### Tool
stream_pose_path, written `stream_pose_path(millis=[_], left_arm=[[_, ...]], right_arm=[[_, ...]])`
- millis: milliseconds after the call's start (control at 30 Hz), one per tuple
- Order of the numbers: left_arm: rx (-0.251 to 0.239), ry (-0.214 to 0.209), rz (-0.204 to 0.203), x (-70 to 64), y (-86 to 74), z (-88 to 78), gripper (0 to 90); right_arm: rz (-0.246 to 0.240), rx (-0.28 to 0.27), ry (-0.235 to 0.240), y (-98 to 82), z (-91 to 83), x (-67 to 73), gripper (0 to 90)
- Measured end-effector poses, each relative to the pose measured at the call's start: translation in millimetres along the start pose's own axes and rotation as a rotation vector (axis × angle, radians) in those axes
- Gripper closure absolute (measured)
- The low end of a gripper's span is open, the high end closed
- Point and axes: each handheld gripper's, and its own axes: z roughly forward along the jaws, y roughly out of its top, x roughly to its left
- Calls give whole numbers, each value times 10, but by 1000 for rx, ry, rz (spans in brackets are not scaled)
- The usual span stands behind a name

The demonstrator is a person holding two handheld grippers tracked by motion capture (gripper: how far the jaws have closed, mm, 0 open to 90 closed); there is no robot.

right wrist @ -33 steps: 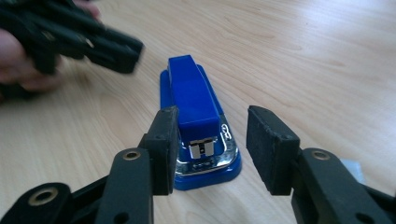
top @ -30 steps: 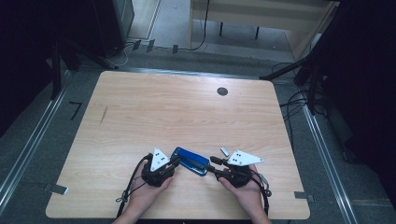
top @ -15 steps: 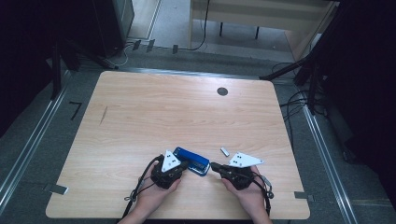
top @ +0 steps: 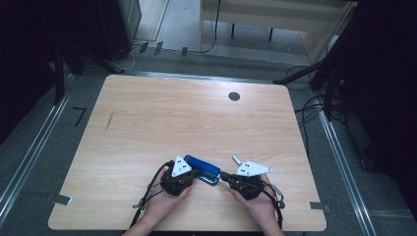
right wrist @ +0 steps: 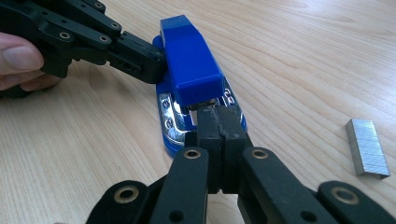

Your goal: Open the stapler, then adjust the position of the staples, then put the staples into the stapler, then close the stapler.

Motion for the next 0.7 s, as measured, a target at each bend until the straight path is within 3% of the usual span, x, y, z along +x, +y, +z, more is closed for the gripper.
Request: stream_pose_path(millis=[333, 700], left_arm=[[-2, 15, 17, -38, -5, 2, 900], [0, -3, 13, -37, -11, -4, 900]], right_arm=[[5, -8, 9, 4, 20, 10, 900], [0, -12, 0, -7, 25, 6, 900]])
